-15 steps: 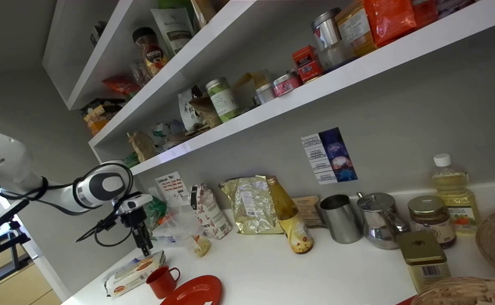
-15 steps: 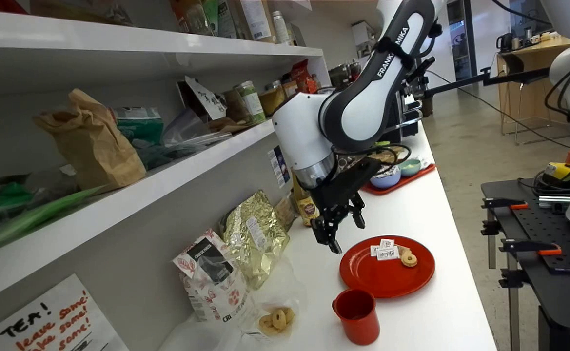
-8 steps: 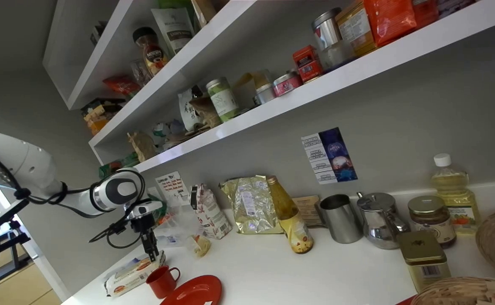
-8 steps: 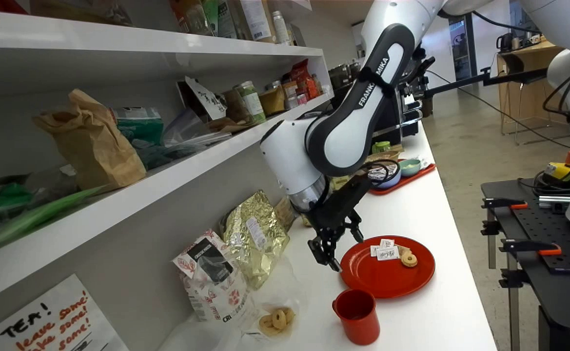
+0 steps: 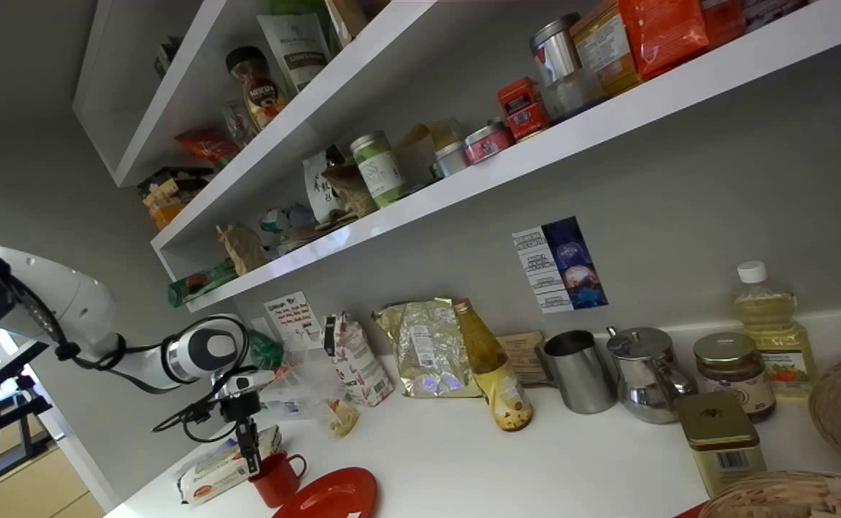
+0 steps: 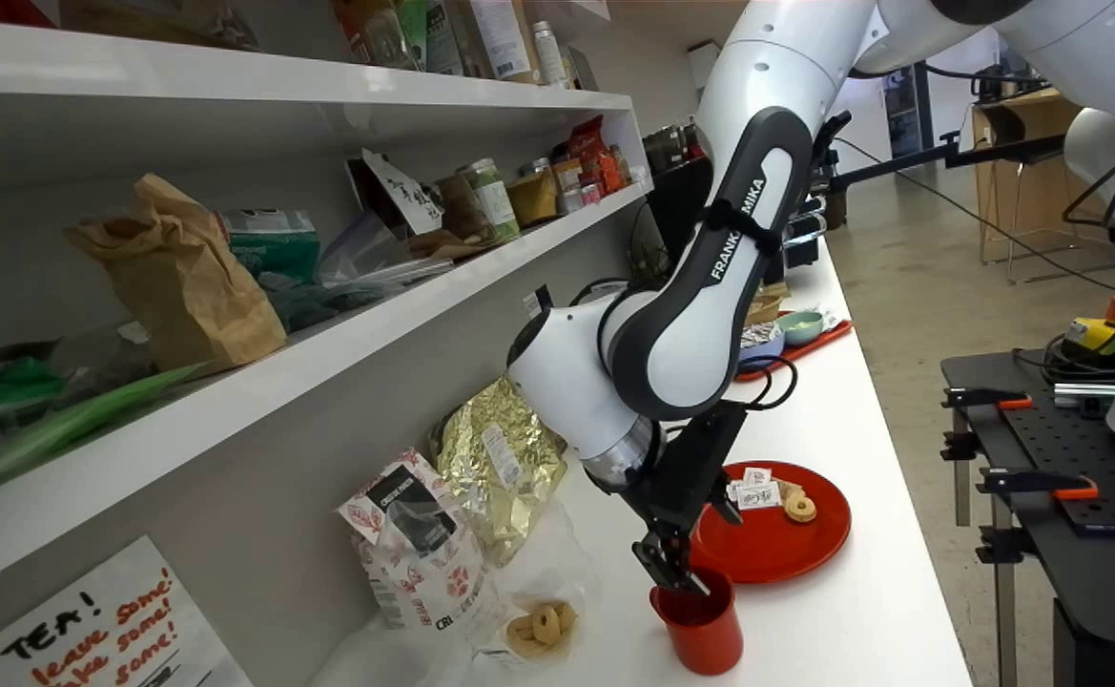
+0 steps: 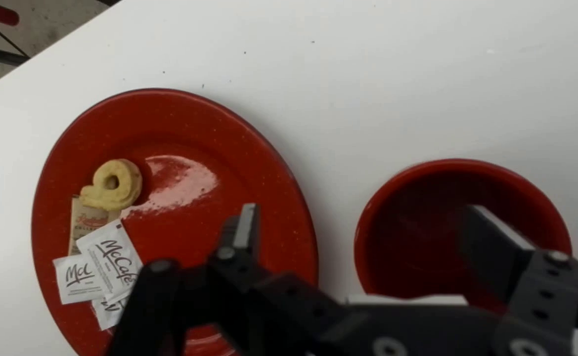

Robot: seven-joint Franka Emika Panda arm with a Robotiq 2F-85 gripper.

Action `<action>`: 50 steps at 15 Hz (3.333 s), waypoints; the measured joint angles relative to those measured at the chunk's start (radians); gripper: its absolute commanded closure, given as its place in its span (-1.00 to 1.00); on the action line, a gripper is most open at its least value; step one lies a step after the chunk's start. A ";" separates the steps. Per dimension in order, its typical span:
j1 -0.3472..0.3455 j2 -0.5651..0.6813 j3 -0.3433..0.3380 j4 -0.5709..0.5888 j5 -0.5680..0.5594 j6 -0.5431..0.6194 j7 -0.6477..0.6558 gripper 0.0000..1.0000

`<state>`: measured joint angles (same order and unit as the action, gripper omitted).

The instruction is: Move the red cup to the plate

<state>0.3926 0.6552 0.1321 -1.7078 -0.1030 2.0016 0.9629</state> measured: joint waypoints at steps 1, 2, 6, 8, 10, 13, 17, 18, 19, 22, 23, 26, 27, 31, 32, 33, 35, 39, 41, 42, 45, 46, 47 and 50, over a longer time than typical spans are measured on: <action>0.008 0.010 -0.002 0.008 0.000 -0.006 0.000 -1.00; 0.015 0.019 -0.005 0.014 0.000 -0.010 0.000 -1.00; 0.024 0.047 -0.016 0.025 0.000 -0.017 0.000 -1.00; 0.024 0.056 -0.023 0.029 0.000 -0.018 0.000 -1.00; 0.025 0.060 -0.027 0.034 0.000 -0.021 0.000 -0.45; 0.026 0.067 -0.029 0.041 0.000 -0.025 0.000 -0.02; 0.027 0.081 -0.029 0.054 0.000 -0.028 0.000 0.57; 0.027 0.083 -0.029 0.058 0.000 -0.029 0.000 0.76; 0.027 0.084 -0.029 0.061 0.000 -0.030 0.000 0.79; 0.027 0.085 -0.030 0.067 0.000 -0.031 0.000 0.81; 0.028 0.082 -0.029 0.073 0.002 -0.036 0.000 0.80; 0.032 0.078 -0.029 0.089 0.002 -0.046 0.000 0.80; 0.032 0.077 -0.029 0.093 0.002 -0.047 0.000 0.79; 0.032 0.076 -0.030 0.096 0.002 -0.047 0.000 0.84; 0.031 0.074 -0.031 0.097 0.002 -0.047 0.000 0.89; 0.030 0.070 -0.034 0.097 0.002 -0.046 0.000 0.94; 0.028 0.051 -0.046 0.097 0.002 -0.046 0.000 0.94; 0.010 -0.002 -0.071 0.090 0.001 -0.046 0.000 0.94; -0.003 -0.025 -0.077 0.083 0.001 -0.046 0.000 0.94; -0.010 -0.034 -0.079 0.079 0.001 -0.046 0.000 0.94; -0.027 -0.059 -0.083 0.059 0.001 -0.044 0.000 0.94; -0.033 -0.064 -0.084 0.053 0.001 -0.043 0.000 0.94; -0.039 -0.070 -0.086 0.045 0.001 -0.042 0.000 0.94; -0.059 -0.086 -0.095 0.015 0.001 -0.038 0.000 0.94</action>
<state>0.3339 0.5694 0.0371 -1.6925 -0.1020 1.9638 0.9627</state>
